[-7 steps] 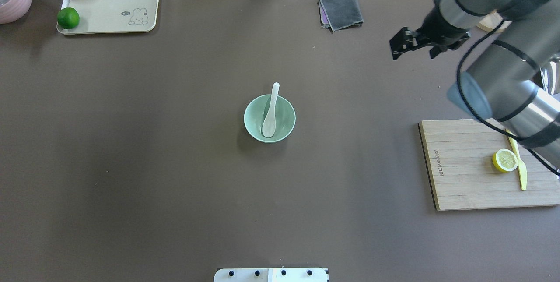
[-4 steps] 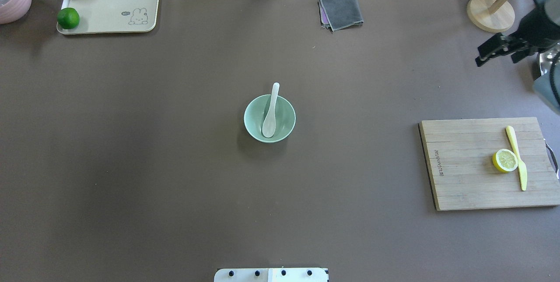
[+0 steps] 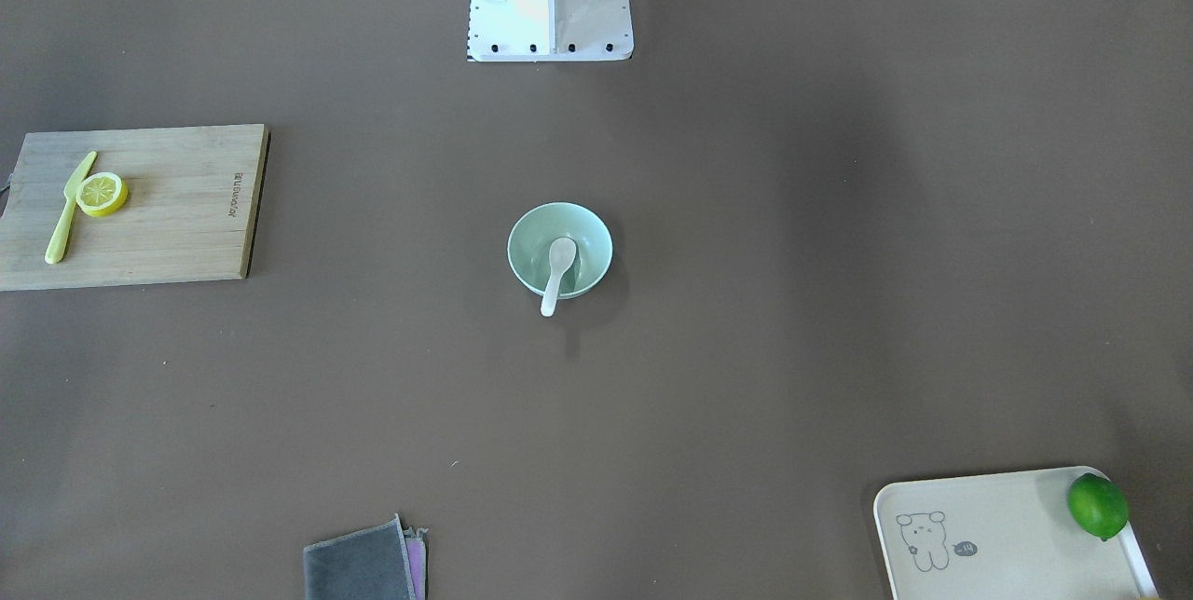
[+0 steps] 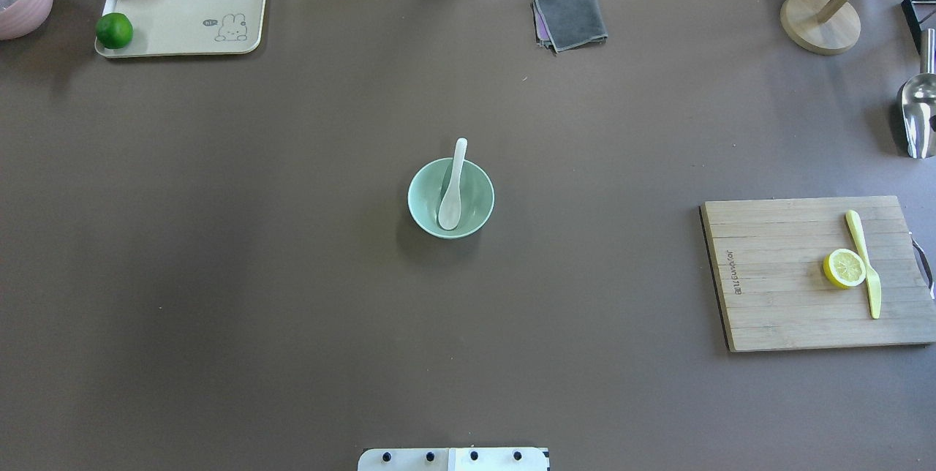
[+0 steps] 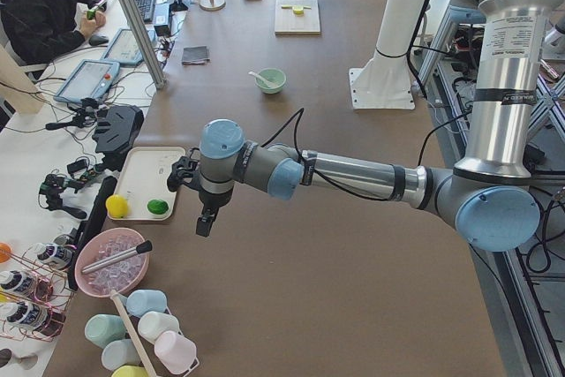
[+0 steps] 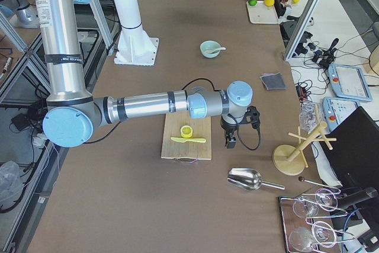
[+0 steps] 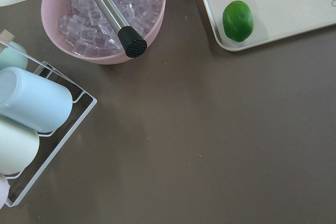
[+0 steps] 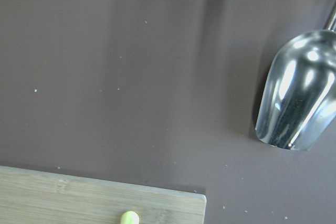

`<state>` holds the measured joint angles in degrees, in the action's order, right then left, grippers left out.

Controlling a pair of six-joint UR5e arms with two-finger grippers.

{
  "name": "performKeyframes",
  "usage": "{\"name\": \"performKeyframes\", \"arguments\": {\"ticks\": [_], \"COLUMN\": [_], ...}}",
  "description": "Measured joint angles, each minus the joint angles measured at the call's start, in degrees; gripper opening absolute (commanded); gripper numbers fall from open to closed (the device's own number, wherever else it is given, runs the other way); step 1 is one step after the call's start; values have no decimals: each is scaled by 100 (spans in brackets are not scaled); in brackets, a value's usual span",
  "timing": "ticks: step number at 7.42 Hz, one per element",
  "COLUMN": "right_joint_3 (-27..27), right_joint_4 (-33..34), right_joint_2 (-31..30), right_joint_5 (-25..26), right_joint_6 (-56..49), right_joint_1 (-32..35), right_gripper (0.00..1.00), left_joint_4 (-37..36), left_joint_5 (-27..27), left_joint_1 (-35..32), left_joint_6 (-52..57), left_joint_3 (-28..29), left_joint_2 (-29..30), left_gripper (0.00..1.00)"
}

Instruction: Place spoon in bowl

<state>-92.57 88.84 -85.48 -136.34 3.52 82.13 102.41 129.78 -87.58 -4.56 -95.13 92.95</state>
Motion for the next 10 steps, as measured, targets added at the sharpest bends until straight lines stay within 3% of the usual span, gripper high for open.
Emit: {"name": "performKeyframes", "arguments": {"ticks": [10], "right_joint_3": [3], "right_joint_4": [-7], "right_joint_2": [-275], "right_joint_5": [-106], "right_joint_6": [-84], "right_joint_1": [391], "right_gripper": [100], "left_joint_4": [-161], "left_joint_5": [383], "left_joint_1": [-374], "left_joint_6": [8], "left_joint_3": [24], "left_joint_2": [-418], "left_gripper": [98]}}
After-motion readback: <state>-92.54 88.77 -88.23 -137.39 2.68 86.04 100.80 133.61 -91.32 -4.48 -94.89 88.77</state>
